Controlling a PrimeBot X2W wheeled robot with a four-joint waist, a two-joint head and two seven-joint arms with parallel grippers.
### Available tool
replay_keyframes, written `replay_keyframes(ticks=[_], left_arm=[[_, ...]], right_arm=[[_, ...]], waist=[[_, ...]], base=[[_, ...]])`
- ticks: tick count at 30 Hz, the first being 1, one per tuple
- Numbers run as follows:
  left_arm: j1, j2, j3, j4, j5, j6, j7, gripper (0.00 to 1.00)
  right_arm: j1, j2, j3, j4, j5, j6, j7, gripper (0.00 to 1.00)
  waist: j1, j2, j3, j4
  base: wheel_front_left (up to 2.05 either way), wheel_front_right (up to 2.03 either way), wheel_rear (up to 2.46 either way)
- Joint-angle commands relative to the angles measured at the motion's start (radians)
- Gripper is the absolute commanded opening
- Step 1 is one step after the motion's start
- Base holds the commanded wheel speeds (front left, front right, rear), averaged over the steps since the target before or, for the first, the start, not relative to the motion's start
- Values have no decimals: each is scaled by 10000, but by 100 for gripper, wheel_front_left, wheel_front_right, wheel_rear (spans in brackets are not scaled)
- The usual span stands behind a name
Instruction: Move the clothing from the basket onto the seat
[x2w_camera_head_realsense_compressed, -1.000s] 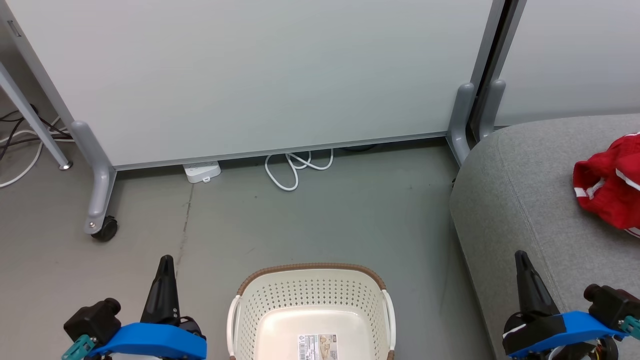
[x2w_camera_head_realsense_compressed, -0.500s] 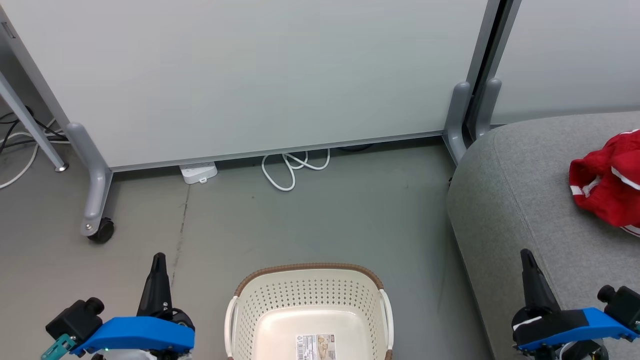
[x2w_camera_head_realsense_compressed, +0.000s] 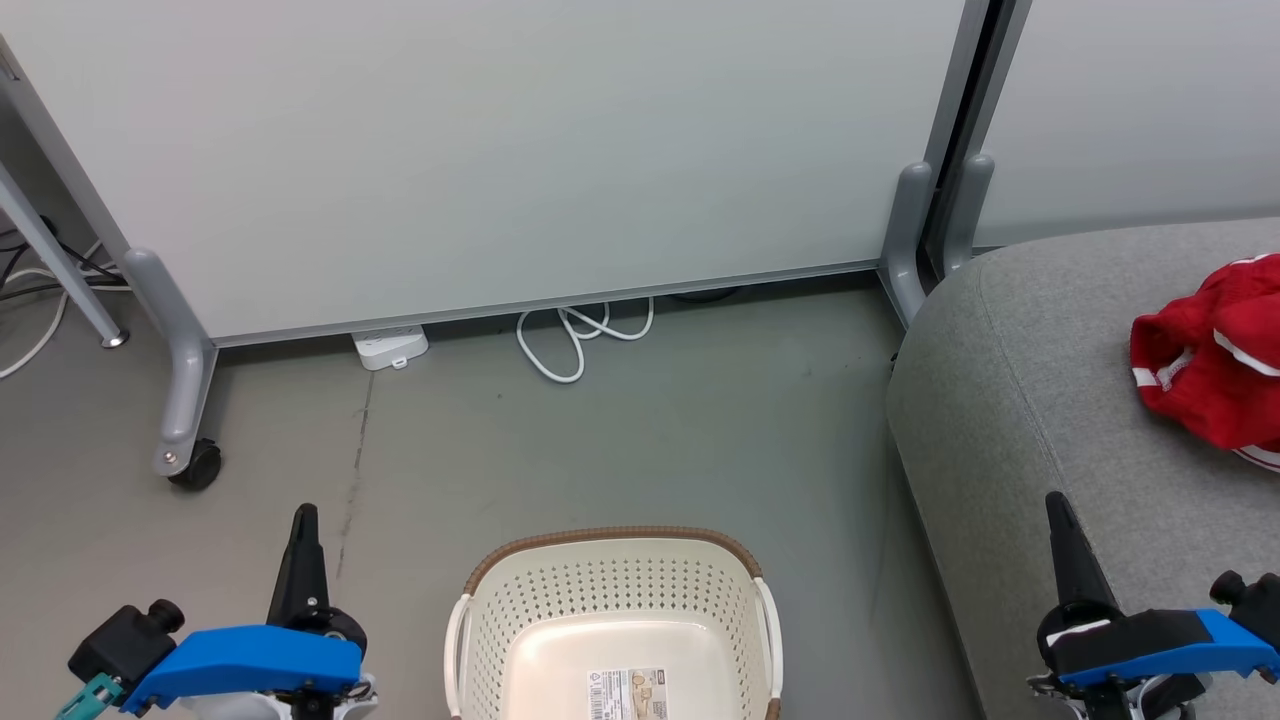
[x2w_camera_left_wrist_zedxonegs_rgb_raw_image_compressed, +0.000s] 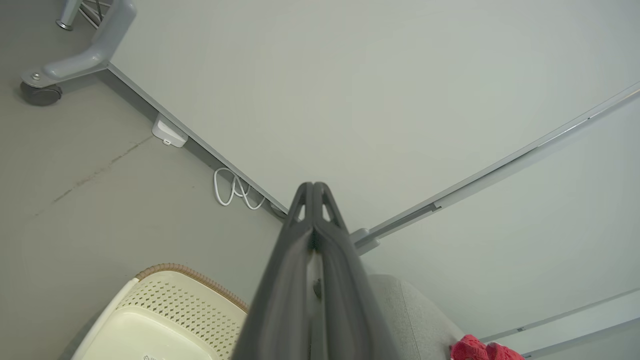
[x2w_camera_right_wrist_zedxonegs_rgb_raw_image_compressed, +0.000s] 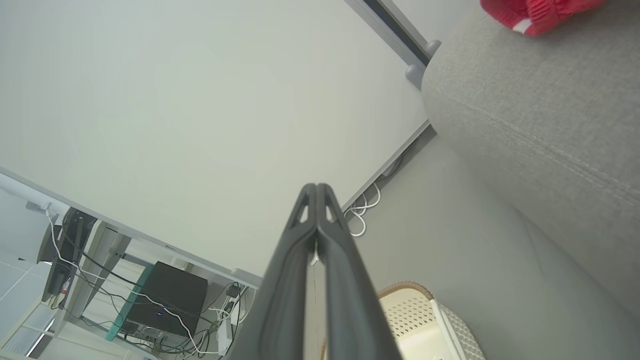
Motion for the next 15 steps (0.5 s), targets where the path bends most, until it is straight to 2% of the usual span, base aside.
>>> replay_keyframes(ticks=[1,15], left_arm=[[-321,72,48,-137,-185,-49,38,0],[-395,75,233,-153,-1743,-62,443,0]], right_arm=[[-262,-31,-34,-134,219,3,42,0],[-313,-32,-111,-212,1811,3,455,0]], waist=[[0,-1,0,-3],[0,-1,2,-94]], base=[[0,0,0],[0,0,0]])
